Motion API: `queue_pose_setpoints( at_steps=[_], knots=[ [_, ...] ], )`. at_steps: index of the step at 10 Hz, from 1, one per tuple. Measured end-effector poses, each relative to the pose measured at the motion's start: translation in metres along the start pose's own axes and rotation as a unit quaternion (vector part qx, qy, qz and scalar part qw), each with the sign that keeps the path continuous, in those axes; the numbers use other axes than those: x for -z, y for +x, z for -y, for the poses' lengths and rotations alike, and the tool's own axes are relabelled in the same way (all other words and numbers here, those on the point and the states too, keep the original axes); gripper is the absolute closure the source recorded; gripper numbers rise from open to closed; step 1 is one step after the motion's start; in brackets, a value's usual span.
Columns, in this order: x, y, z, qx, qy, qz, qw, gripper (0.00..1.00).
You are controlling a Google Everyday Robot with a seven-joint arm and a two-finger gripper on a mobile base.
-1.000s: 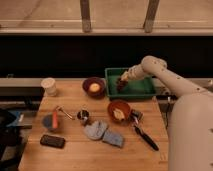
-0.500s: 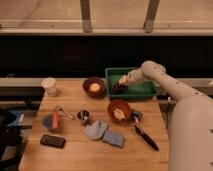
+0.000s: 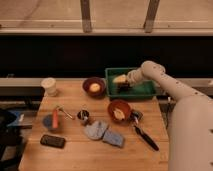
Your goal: Place grapes in tray
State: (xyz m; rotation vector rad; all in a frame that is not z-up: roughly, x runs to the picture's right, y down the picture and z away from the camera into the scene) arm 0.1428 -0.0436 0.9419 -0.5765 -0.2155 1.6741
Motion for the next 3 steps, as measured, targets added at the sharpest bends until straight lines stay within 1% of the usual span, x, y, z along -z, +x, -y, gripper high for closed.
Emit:
queue_pose_setpoints(
  at_steps=[3],
  knots=[
    [0.0004,0.0001,0.0005,0.000,0.000,0.000,1.0000,0.20]
  ],
)
